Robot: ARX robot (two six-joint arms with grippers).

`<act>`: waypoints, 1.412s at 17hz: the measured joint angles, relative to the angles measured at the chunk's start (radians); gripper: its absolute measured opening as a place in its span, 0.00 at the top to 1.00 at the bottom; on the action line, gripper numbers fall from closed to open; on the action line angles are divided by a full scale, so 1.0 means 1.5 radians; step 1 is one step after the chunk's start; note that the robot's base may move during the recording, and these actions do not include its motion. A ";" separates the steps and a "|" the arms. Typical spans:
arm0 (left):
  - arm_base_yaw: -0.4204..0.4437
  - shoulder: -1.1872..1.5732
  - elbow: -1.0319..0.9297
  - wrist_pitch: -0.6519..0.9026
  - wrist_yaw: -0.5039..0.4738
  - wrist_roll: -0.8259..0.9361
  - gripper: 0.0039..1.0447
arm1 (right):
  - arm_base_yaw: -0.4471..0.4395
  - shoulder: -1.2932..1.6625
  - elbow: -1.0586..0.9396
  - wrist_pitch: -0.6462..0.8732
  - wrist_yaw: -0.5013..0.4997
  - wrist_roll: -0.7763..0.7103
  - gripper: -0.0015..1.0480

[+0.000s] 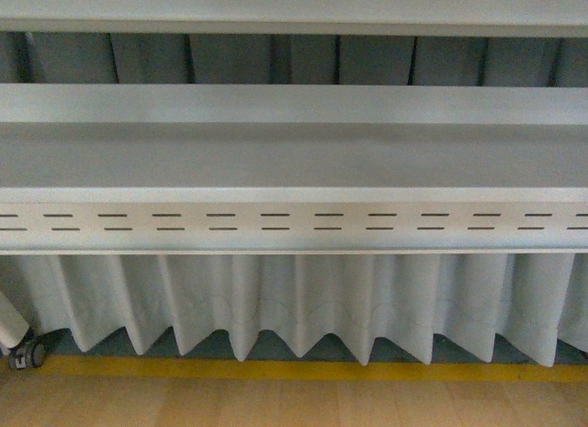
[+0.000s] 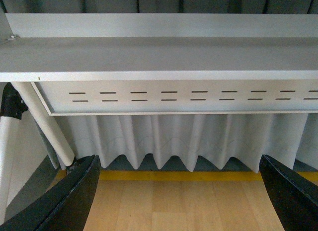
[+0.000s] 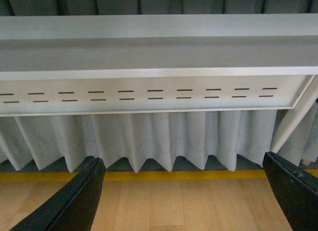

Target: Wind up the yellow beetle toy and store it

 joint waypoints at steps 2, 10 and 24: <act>0.000 0.000 0.000 -0.001 0.000 0.000 0.06 | 0.000 0.000 0.000 0.000 0.000 0.000 0.06; 0.000 0.000 0.000 0.000 0.000 0.000 0.06 | 0.000 0.000 0.000 0.000 0.000 0.000 0.06; 0.000 0.000 0.000 0.000 0.000 0.000 0.06 | 0.000 0.000 0.000 0.000 0.000 0.000 0.06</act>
